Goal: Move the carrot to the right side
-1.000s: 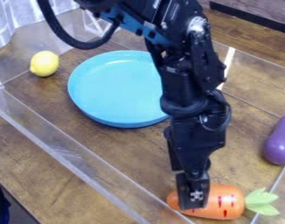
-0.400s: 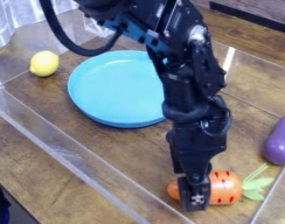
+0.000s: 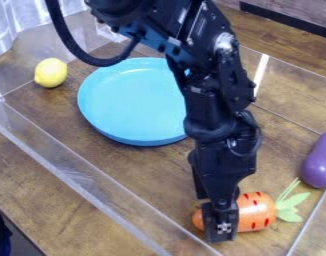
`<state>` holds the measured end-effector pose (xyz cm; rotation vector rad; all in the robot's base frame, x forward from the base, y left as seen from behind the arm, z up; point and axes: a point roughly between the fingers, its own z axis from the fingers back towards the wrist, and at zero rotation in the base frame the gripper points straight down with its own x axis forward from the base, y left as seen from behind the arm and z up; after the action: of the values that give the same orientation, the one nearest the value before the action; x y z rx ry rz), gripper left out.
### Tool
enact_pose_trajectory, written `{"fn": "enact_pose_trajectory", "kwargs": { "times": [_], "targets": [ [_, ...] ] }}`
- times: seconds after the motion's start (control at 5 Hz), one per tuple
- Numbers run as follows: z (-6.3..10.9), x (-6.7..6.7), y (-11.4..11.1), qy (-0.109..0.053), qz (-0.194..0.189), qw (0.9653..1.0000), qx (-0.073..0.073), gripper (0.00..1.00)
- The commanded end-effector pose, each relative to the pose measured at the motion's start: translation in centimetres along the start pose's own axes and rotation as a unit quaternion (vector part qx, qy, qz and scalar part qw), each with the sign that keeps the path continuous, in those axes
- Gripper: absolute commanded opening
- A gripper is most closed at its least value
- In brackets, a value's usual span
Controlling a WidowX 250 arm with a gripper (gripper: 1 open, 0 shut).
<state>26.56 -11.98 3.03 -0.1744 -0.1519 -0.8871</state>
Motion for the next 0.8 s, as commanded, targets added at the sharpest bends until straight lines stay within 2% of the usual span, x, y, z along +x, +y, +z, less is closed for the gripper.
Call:
{"fn": "enact_pose_trajectory", "kwargs": {
  "times": [0.0,0.2,0.6],
  "targets": [
    [1.9,1.0,0.8,-0.031,0.001,0.9994,0.019,1.0],
    [2.3,1.0,0.7,-0.033,0.002,0.9992,0.02,1.0],
    [0.4,1.3,1.2,-0.021,0.003,0.9997,0.014,1.0]
  ]
}}
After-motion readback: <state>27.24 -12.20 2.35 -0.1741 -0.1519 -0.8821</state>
